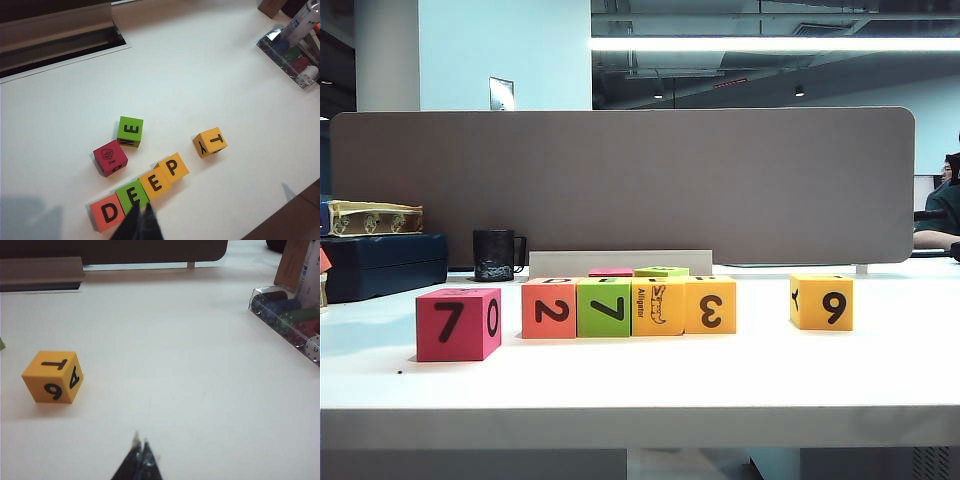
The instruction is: Select the appropriate blocks from the scattered letter blocks on the table and arrange them in a row to spell out "DEEP".
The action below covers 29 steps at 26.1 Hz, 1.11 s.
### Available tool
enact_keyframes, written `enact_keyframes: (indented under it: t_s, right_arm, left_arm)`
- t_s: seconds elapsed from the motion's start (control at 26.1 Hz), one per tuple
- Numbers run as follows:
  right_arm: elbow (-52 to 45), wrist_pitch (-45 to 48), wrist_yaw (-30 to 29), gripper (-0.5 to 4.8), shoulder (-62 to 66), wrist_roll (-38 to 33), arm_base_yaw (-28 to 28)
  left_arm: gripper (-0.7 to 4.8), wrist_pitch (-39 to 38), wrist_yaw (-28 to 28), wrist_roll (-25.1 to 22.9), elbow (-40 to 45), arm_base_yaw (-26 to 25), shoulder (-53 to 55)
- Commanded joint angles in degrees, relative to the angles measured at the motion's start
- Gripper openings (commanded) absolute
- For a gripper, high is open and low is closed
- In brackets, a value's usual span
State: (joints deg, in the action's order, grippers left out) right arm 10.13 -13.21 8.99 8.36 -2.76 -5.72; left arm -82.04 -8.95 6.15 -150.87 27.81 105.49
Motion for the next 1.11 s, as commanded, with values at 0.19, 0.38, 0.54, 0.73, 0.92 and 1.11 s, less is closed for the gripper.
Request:
enact_keyframes:
  t_s: [0.19,0.38,0.54,0.73,0.92,1.11]
  right_arm:
    - [-1.9,1.1,0.1,-0.01,-2.8,-0.3,0.0]
    - [-2.9,1.0,0.1,-0.01,-3.7,-0.3,0.0]
    - [-3.1,0.9,0.1,-0.01,-4.2,-0.3,0.0]
    - [-3.1,-0.4,0.2,-0.01,-5.3,-0.3,0.0]
    - [-3.2,-2.9,0.2,-0.01,-7.1,-0.3,0.0]
    - [-4.2,-3.2,0.5,-0.01,-7.7,-0.3,0.0]
  left_arm:
    - [-0.06,0.8,-0.1,-0.1,-0.2,0.0,-0.3]
    - [-0.06,0.8,-0.1,-0.2,-0.2,0.0,-0.3]
    - [-0.06,0.9,-0.1,-0.2,-0.2,0.0,-0.3]
    - [-0.06,1.0,-0.1,-0.1,-0.2,0.0,-0.3]
    - [-0.06,1.0,-0.1,-0.2,-0.2,0.0,-0.3]
    - [-0.06,1.1,-0.1,-0.2,-0.2,0.0,-0.3]
